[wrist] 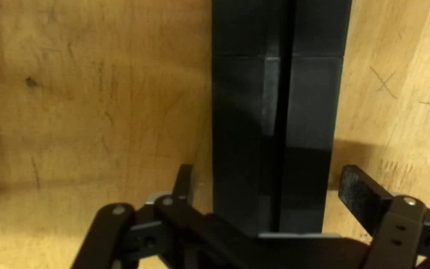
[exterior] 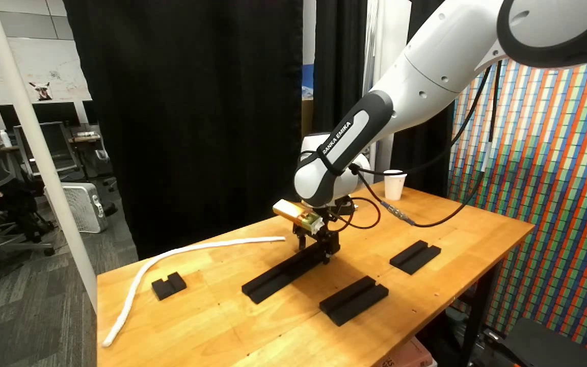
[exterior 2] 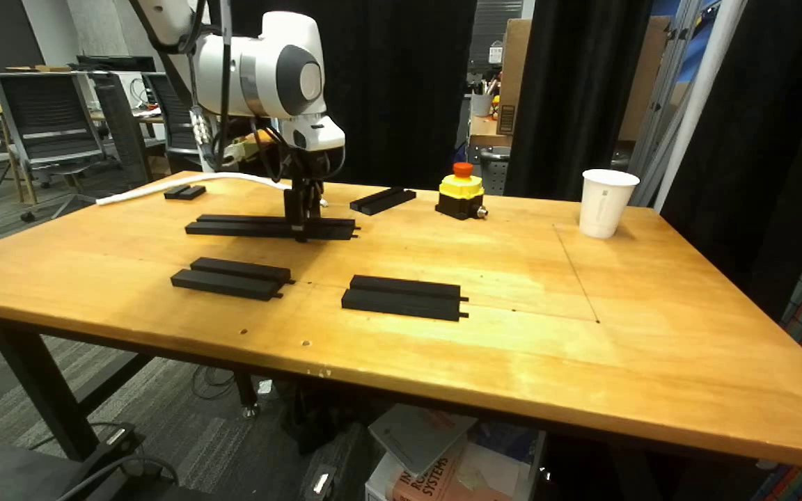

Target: Connect four black pieces together

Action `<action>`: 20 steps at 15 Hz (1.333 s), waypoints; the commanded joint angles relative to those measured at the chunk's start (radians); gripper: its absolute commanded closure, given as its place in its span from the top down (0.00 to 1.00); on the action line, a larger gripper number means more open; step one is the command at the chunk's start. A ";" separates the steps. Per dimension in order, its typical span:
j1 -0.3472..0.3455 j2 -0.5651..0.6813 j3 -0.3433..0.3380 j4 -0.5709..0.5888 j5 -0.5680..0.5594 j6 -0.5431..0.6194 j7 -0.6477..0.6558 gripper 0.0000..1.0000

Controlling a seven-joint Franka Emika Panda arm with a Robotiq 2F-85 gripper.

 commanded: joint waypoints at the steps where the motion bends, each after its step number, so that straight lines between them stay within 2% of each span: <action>1: -0.011 -0.082 -0.009 -0.044 0.015 0.015 0.005 1.00; 5: -0.023 -0.180 -0.014 -0.102 0.028 0.010 0.027 1.00; 7: -0.018 -0.222 -0.010 -0.143 0.050 0.024 0.093 1.00; 14: 0.005 -0.307 0.097 -0.259 0.216 0.069 0.242 1.00; 18: 0.029 -0.323 0.120 -0.358 0.179 0.136 0.389 1.00; 20: 0.031 -0.332 0.122 -0.409 0.166 0.154 0.422 1.00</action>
